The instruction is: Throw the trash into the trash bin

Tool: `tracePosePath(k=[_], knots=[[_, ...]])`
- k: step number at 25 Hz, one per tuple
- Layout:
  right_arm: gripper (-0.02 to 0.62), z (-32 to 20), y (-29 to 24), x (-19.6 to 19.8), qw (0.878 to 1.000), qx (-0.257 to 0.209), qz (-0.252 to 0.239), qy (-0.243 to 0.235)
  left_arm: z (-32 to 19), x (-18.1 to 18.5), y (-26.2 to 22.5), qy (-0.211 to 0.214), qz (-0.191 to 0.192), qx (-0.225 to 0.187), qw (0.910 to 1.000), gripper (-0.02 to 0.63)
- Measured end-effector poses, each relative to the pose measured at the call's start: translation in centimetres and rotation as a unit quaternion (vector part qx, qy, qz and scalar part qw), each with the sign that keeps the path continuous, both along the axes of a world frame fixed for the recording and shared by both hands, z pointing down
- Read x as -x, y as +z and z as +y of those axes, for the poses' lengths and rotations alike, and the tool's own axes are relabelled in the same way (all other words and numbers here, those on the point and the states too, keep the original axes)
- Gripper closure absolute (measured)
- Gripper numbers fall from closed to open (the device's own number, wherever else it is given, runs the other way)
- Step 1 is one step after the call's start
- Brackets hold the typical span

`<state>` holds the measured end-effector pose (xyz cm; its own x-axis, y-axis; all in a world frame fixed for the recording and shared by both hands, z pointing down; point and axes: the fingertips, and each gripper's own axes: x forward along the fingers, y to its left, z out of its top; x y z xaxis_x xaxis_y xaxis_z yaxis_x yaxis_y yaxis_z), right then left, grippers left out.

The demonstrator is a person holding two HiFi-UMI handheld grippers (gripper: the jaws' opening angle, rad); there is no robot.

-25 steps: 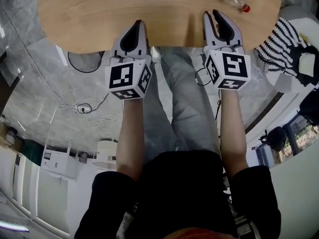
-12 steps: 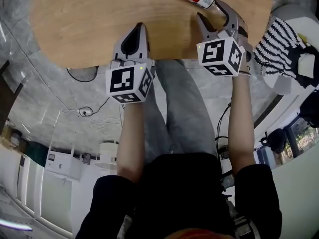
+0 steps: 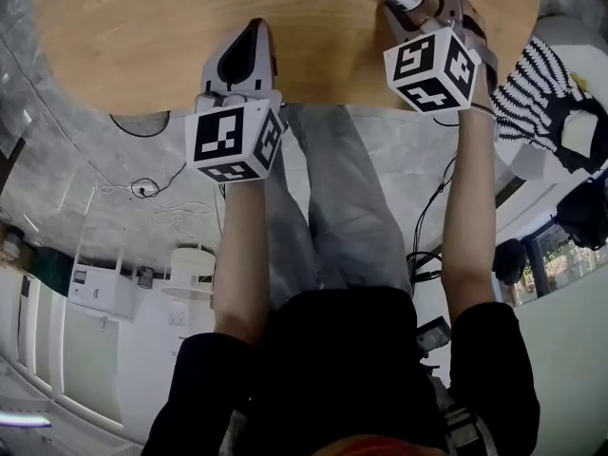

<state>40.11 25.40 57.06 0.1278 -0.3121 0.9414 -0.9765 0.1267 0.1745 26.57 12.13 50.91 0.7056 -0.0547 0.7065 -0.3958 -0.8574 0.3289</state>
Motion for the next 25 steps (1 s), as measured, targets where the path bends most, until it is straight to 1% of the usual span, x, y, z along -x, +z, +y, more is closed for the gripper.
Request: tracePosePath(k=[4, 7, 13, 15, 17, 19, 22, 25], knots=[[0.351, -0.3, 0.3, 0.2, 1.0, 0.002, -0.003, 0.004, -0.4, 0.6, 0.0, -0.014, 0.003, 0.002, 0.9999, 0.601], [0.348, -0.9, 0.6, 0.6, 1.0, 0.005, -0.004, 0.01, -1.0, 1.7, 0.0, -0.027, 0.004, 0.002, 0.9996, 0.601], [0.342, -2.8, 1.0, 2.7, 0.998, 0.047, -0.038, 0.019, -3.0, 5.0, -0.5, -0.052, 0.007, 0.0, 0.9986, 0.601], [0.339, -3.7, 0.4, 4.4, 0.997, 0.029, -0.063, 0.046, -3.7, 6.3, -0.9, -0.057, 0.007, -0.001, 0.9983, 0.601], [0.337, -4.8, -0.5, 6.0, 0.99, -0.012, -0.103, 0.095, -4.4, 7.6, -1.2, -0.065, 0.009, -0.002, 0.9979, 0.601], [0.337, -5.9, -1.6, 8.0, 0.979, -0.048, -0.145, 0.131, -5.1, 9.0, -1.5, -0.078, 0.013, -0.005, 0.9969, 0.601], [0.336, -7.5, -3.1, 11.8, 0.963, -0.087, -0.203, 0.154, -5.7, 11.4, -2.1, -0.095, 0.018, -0.007, 0.9953, 0.601], [0.337, -10.1, -4.5, 16.8, 0.946, -0.112, -0.256, 0.163, -7.1, 14.7, -1.9, -0.108, 0.015, -0.001, 0.994, 0.601]])
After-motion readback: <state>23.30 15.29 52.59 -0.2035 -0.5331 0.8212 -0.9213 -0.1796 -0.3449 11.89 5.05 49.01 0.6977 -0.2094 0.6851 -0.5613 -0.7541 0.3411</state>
